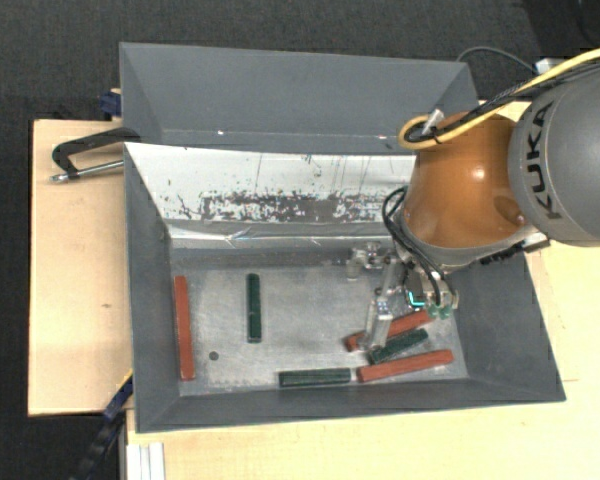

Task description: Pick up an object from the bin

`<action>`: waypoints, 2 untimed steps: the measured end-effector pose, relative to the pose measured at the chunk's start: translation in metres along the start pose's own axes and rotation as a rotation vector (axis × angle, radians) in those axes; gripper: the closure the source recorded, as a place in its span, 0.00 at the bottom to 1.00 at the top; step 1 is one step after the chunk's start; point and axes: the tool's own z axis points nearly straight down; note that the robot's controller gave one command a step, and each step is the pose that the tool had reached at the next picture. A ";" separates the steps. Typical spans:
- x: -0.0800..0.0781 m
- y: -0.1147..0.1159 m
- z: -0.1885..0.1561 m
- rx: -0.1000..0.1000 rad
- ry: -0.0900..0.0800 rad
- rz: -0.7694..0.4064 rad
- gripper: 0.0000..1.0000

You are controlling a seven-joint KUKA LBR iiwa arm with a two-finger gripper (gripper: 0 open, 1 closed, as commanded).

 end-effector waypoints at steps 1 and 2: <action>0.002 -0.037 0.023 -0.002 -0.003 0.040 0.00; 0.011 -0.037 0.060 0.003 0.001 -0.087 0.00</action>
Offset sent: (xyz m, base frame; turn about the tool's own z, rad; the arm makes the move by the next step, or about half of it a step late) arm -0.0184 -0.0101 -0.0906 -0.2442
